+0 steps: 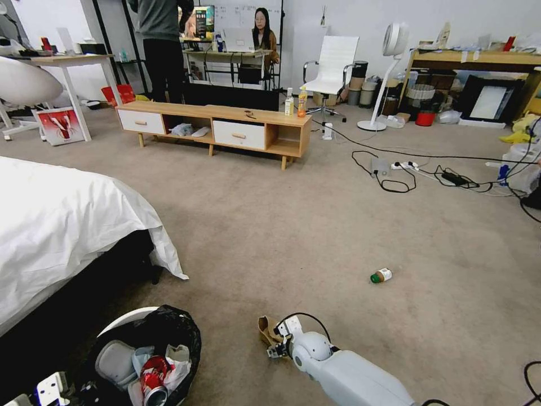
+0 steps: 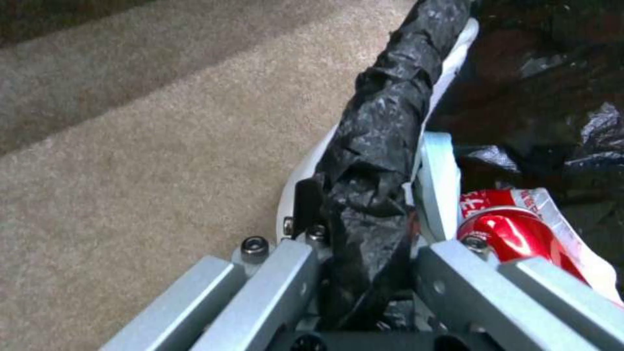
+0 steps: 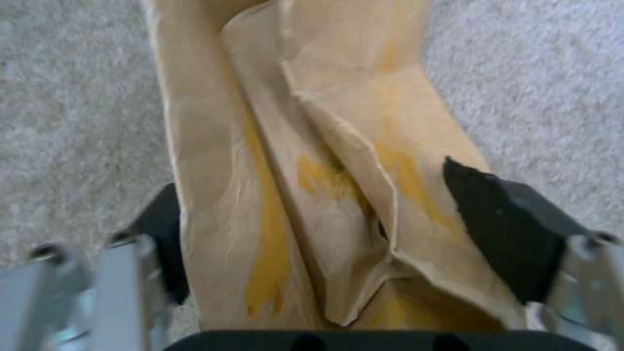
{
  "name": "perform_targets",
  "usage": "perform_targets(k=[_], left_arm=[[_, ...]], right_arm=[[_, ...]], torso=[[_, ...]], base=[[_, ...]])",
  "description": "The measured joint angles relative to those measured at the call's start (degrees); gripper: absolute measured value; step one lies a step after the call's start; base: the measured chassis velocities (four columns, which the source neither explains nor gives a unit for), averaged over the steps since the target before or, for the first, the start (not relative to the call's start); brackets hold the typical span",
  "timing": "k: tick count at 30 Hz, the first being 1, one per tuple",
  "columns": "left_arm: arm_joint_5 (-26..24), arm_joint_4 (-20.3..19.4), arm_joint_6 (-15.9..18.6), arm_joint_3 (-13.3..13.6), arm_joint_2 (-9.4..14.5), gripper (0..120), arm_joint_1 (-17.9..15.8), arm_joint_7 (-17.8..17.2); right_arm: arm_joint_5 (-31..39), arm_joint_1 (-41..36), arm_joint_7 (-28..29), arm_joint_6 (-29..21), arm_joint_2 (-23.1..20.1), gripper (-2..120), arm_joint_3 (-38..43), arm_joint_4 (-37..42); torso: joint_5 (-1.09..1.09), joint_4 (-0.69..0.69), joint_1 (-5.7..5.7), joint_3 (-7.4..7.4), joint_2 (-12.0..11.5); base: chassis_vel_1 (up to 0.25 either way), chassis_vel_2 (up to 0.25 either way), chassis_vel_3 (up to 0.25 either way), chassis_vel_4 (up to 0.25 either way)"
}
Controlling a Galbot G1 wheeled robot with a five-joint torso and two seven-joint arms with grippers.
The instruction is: Pick up the trash bin and place the garbage on the floor into it.
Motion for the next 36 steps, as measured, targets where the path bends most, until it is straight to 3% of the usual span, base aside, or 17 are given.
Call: perform_targets(k=[4,9,12,17,22,33,36], left_arm=[[0.1,0.1,0.0,0.1,-0.1,1,-0.1,0.0],[0.1,0.2,0.0,0.1,0.0,1,-0.1,0.0],[0.1,0.2,0.0,0.1,0.0,1,-0.2,0.0],[0.1,0.3,0.0,0.1,0.2,1,-0.3,0.1],[0.1,0.3,0.0,0.3,0.2,1,-0.5,0.1],[-0.5,-0.4,0.0,0.6,1.0,1,-0.9,-0.2],[-0.9,-1.0,0.0,0.7,1.4,1,-0.8,-0.5]], right_arm=[[-0.5,-0.2,0.0,0.4,0.1,69,0.0,-0.2],[-0.7,-0.4,-0.1,0.7,0.0,44,-0.1,0.5],[-0.7,-0.4,-0.1,0.8,-0.1,39,-0.2,0.9],[-0.6,-0.6,0.0,1.1,-0.7,16,-0.3,2.4],[0.0,-1.0,0.2,1.4,-2.0,0,-0.1,5.0],[2.0,-2.3,2.1,1.6,-6.5,0,2.7,14.2],[2.6,-2.7,3.7,2.0,-9.6,0,4.4,19.2]], torso=[[0.00,0.00,0.00,0.00,0.0],[0.00,0.00,0.00,0.00,0.0],[0.00,0.00,-0.01,0.00,0.0],[0.00,0.00,0.00,0.00,0.0],[0.00,0.00,0.00,0.00,0.0],[0.00,0.00,0.00,0.00,0.0],[0.01,0.00,-0.01,0.00,0.0]], base=[[0.000,0.000,0.000,0.000],[0.000,0.000,0.000,0.000],[0.000,0.000,0.000,0.000],[0.000,0.000,0.000,0.000],[0.000,0.000,0.000,0.000],[0.000,0.000,0.000,0.000],[0.000,0.000,0.000,0.000]])
